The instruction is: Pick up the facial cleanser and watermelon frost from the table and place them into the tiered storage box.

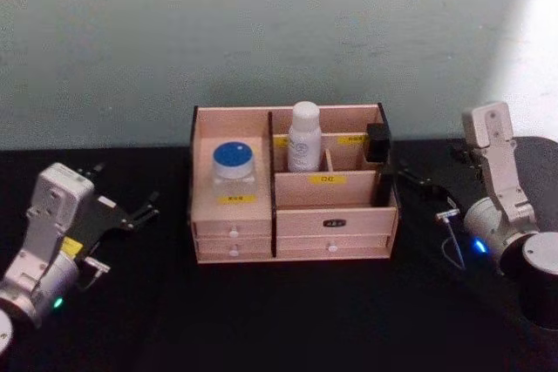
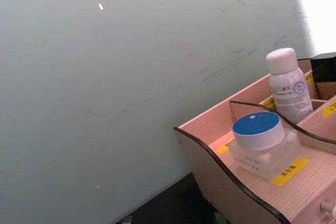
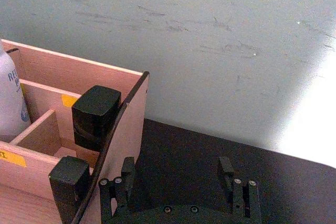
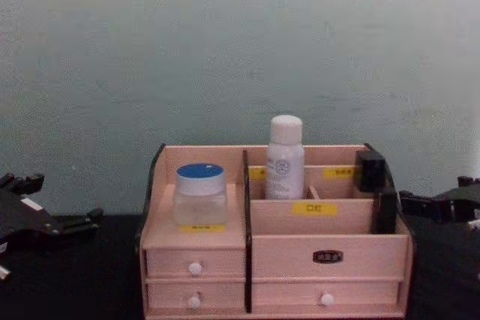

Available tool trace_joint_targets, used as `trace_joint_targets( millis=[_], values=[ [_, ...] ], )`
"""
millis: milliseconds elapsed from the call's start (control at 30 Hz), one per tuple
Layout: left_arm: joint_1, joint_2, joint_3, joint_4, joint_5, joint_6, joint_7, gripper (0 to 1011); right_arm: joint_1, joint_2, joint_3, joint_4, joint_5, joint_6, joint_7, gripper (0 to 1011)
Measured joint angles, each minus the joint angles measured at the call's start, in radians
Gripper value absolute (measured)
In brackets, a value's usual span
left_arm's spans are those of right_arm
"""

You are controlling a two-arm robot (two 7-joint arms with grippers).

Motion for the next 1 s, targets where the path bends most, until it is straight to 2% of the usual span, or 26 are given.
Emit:
trace_joint_targets(
  millis=[1000],
  values=[
    [0.0, 0.0, 0.0, 0.0, 0.0, 0.0, 0.0, 1001, 0.0, 0.001, -0.001, -0.002, 0.003, -0.001, 0.0, 1002]
  ],
)
